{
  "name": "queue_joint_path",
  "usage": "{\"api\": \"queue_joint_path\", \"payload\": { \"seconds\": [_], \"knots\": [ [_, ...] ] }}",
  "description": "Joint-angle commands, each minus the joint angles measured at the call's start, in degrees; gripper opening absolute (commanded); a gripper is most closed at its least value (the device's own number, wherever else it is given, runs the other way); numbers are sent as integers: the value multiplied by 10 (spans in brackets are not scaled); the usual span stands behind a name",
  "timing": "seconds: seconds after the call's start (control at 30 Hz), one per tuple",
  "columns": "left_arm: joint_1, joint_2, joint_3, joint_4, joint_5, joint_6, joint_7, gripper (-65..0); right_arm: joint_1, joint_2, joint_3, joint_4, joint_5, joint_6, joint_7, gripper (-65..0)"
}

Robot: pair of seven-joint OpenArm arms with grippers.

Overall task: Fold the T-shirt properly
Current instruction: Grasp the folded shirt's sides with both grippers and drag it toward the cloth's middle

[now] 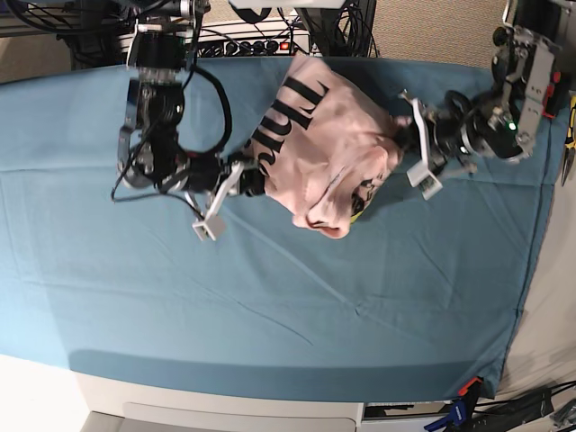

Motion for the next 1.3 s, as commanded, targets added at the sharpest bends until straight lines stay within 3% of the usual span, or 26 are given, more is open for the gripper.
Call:
{"api": "queue_joint_path", "payload": {
  "seconds": [0.0,0.43,0.8,1.03,1.27],
  "knots": [
    [-21,-12,-6,8,6,3,-16,-650,-9,2,1,21,8,2,4,-650],
    [-141,-2,-4,-64,7,4,-35,-650,-160,0,1,57,57,2,14,-650],
    [-191,50,-4,-192,7,4,-32,-650,-170,-13,1,56,67,4,21,-650],
    [-195,51,-4,-200,7,4,-21,-650,-169,-59,1,56,66,4,32,-650],
    [-196,48,-4,-200,9,4,-18,-650,-169,-60,0,56,66,4,33,-650]
  ]
}}
